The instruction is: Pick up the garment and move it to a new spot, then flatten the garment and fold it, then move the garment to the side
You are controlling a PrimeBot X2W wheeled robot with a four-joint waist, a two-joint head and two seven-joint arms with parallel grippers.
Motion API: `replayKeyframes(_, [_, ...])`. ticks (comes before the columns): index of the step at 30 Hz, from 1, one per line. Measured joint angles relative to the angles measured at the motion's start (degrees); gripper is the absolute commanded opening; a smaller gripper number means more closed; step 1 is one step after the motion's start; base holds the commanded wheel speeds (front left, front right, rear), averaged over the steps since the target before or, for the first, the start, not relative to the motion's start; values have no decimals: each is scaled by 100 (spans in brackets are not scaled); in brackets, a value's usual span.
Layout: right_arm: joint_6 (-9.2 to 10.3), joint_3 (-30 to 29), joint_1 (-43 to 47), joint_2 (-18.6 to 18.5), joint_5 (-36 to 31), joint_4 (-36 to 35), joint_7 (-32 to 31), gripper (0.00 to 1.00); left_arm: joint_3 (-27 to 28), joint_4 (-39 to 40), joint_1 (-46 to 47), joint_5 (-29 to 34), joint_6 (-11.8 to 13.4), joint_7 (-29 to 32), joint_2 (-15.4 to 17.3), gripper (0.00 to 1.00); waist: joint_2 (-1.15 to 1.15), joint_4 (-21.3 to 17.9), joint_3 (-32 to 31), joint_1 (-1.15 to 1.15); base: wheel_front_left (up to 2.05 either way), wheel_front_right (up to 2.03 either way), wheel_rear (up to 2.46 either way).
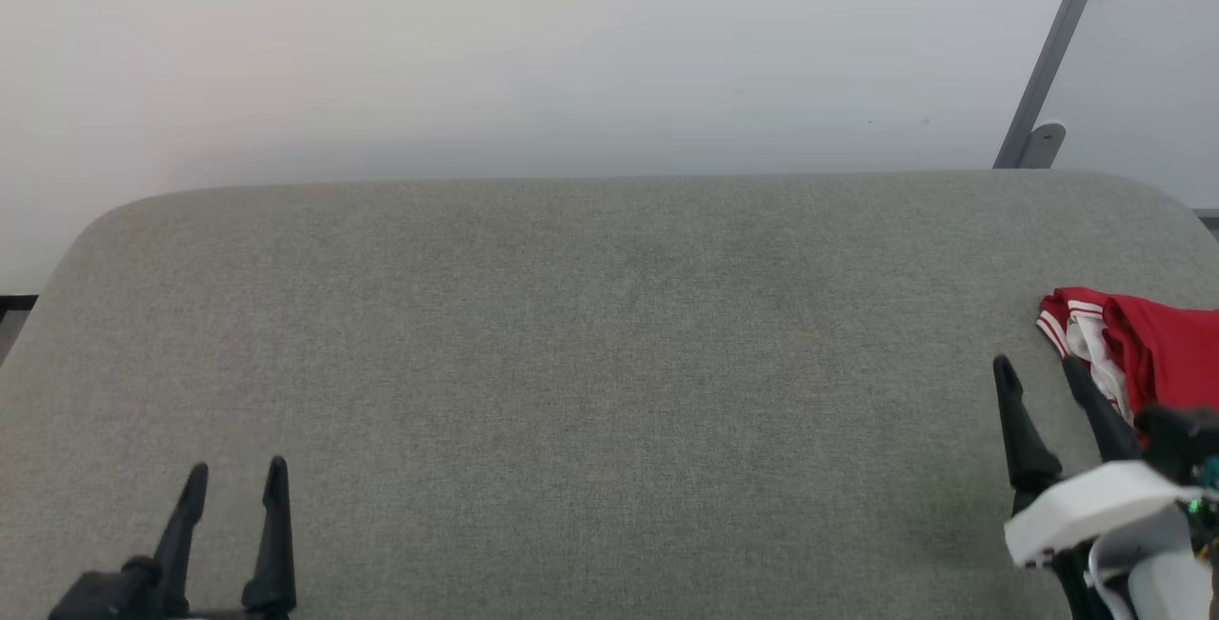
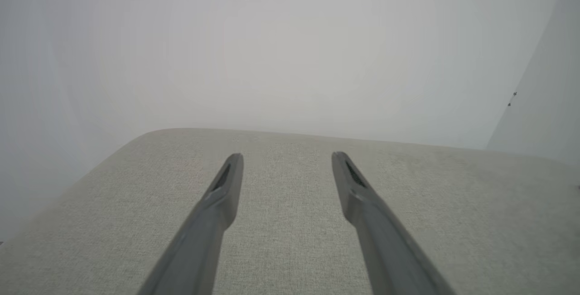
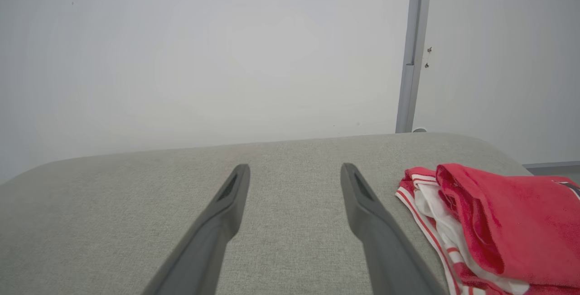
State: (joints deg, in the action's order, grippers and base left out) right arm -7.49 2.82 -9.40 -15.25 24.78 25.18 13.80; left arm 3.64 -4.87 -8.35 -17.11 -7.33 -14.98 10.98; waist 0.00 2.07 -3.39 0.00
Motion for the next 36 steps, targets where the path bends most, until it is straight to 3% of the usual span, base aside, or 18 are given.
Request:
replayKeyframes(23, [0, -455, 1134, 748, -639, -1078, 40, 100, 102, 37, -289, 263, 0, 0, -176, 100, 0, -66, -78, 0, 0, 0, 0])
replayKeyframes(36, [0, -478, 1296, 864, -780, -1435, -118, 100, 175, 156, -294, 441, 0, 0, -341, 100, 0, -77, -46, 0, 0, 0, 0])
